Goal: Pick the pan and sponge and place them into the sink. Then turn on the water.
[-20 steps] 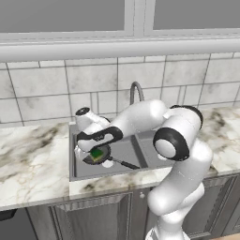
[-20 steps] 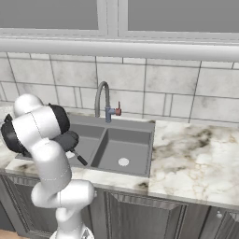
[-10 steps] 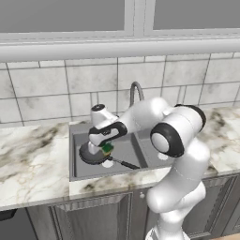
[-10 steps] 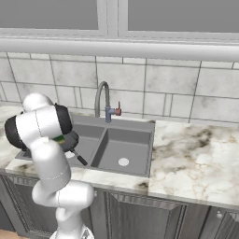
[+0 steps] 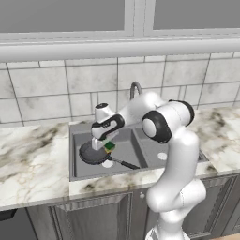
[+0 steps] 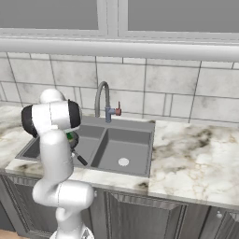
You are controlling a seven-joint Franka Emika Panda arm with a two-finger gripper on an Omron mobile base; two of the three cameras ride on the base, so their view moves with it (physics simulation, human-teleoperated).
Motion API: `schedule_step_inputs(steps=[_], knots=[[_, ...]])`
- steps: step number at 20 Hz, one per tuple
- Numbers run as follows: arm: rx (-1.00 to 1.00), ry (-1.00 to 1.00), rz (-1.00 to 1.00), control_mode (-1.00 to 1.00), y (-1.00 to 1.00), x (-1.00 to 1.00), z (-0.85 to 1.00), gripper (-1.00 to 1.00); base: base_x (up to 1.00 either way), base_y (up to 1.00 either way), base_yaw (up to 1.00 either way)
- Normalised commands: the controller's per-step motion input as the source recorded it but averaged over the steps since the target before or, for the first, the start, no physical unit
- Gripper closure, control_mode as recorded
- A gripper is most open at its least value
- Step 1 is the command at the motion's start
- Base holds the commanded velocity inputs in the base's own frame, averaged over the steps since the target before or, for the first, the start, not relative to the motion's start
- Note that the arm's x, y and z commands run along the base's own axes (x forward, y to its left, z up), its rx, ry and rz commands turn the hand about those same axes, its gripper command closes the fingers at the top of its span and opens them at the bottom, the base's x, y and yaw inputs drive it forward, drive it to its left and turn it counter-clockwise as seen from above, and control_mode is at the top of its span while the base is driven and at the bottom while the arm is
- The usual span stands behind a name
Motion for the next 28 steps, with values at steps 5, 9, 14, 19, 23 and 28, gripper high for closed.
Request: schedule_step_inputs(steps=[5, 9, 14, 19, 23, 28], knots=[[0.00, 0.10, 0.02, -1.00, 0.00, 0.41, -0.41, 1.00, 0.00, 0.00, 0.00], [0.00, 0.09, 0.02, -1.00, 0.00, 0.37, -0.48, 1.00, 0.00, 0.00, 0.00], [0.00, 0.06, 0.02, -1.00, 0.00, 0.26, -0.46, 1.00, 0.00, 0.00, 0.00], [0.00, 0.03, 0.02, -1.00, 0.00, 0.14, -0.43, 1.00, 0.00, 0.00, 0.00], [0.00, 0.00, 0.01, -1.00, 0.00, 0.02, -0.16, -1.00, 0.00, 0.00, 0.00], [0.00, -0.02, 0.01, -1.00, 0.00, -0.06, 0.18, -1.00, 0.00, 0.00, 0.00]])
